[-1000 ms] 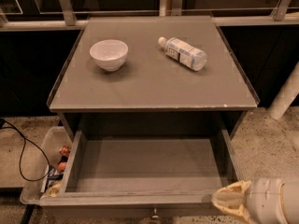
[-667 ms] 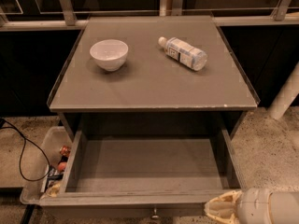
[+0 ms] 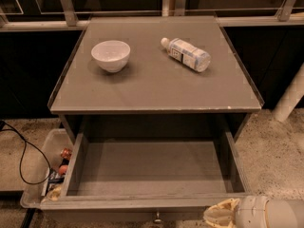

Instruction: Close top drawer

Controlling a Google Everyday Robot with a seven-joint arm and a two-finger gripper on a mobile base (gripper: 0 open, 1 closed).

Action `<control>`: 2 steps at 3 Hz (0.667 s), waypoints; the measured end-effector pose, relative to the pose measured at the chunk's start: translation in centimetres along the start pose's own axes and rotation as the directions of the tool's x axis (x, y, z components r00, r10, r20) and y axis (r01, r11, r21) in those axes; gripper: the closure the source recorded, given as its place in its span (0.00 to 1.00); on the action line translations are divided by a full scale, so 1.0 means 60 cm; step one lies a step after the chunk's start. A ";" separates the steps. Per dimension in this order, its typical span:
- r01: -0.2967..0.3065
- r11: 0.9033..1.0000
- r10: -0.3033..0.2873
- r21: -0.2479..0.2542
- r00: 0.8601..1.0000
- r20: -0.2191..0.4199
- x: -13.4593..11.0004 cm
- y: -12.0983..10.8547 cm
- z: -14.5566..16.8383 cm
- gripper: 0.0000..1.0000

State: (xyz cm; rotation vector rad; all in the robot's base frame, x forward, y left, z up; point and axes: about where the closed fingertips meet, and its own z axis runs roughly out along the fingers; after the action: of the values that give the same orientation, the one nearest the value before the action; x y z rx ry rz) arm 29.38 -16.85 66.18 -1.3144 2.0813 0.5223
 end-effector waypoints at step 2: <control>0.001 1.000 -0.001 0.000 1.000 0.000 0.000 0.000 0.000 0.34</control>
Offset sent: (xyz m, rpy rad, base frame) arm 0.0000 0.0000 0.0000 0.0000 0.0000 0.0000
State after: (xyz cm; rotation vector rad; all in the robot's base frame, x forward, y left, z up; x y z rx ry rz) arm 29.40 -16.84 66.18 -1.3151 2.0808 0.5221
